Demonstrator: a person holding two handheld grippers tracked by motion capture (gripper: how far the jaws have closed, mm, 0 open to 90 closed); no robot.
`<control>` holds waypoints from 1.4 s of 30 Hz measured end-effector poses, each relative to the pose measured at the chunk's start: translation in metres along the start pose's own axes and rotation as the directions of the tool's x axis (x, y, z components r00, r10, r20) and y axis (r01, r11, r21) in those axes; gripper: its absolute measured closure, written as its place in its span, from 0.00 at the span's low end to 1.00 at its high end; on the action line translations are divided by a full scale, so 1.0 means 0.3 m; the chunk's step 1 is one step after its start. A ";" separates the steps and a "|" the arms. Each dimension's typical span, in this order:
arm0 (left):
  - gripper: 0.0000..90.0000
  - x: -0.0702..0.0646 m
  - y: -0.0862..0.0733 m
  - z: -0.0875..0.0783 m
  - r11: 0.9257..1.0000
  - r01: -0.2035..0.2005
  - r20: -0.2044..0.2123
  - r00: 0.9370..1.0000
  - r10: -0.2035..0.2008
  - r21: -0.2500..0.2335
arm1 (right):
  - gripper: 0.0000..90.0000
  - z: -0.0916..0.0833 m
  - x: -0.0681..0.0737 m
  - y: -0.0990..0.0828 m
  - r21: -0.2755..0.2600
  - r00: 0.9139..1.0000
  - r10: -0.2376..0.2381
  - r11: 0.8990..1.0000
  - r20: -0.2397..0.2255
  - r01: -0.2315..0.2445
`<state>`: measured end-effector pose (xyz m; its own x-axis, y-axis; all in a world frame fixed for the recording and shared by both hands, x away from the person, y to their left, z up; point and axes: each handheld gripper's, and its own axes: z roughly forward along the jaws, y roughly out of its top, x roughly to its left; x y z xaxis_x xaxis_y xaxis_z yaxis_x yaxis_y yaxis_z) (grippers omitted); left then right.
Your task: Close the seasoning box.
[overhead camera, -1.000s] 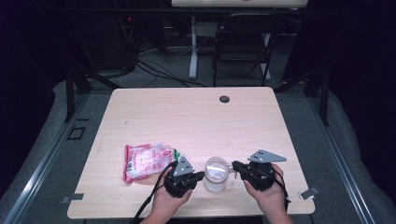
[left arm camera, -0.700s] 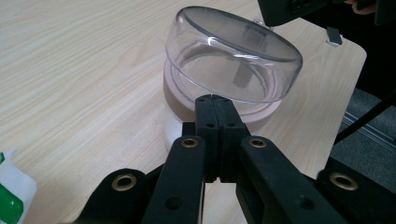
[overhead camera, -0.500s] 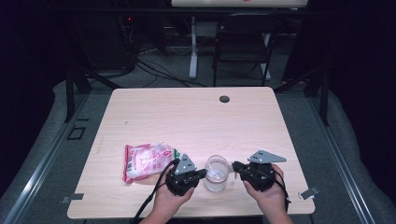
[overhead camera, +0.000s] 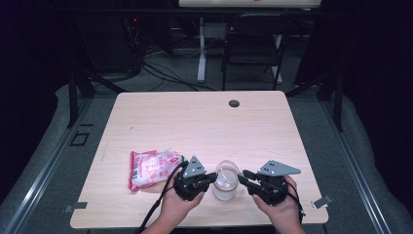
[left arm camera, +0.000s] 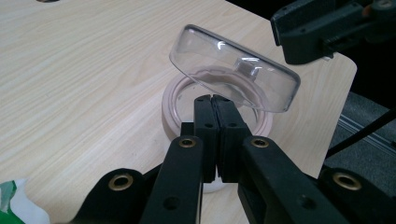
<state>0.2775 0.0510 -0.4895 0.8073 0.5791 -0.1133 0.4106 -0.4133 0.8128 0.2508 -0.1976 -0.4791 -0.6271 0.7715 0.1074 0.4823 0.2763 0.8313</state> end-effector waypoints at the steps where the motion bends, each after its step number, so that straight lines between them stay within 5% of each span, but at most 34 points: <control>1: 0.98 0.000 0.005 -0.001 1.000 -0.002 0.003 1.000 0.002 0.003 | 0.75 -0.003 0.004 0.001 0.002 1.000 -0.003 1.000 -0.004 0.003; 12: 0.93 -0.015 0.055 -0.007 1.000 -0.025 -0.007 1.000 0.025 -0.007 | 0.53 -0.007 0.040 0.008 -0.005 0.998 -0.046 0.999 -0.035 0.046; 17: 0.89 -0.023 0.072 -0.005 0.999 -0.029 -0.003 1.000 0.029 -0.019 | 0.50 0.005 0.053 0.003 -0.003 0.997 -0.078 0.997 -0.015 0.078; 30: 0.76 -0.032 0.081 0.000 0.999 -0.042 -0.015 0.999 0.041 -0.035 | 0.55 0.006 0.056 0.001 -0.002 0.996 -0.086 0.996 0.008 0.086; 42: 0.68 0.007 0.042 0.025 1.000 -0.011 -0.060 0.998 0.010 -0.007 | 0.57 0.001 0.053 0.000 -0.009 0.996 -0.084 0.996 0.005 0.084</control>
<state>0.2875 0.0417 -0.4838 0.7847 0.6158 -0.0707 0.3992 -0.4148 0.8177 0.2411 -0.1852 -0.4776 -0.6622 0.7485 0.0342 0.4220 0.3349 0.8425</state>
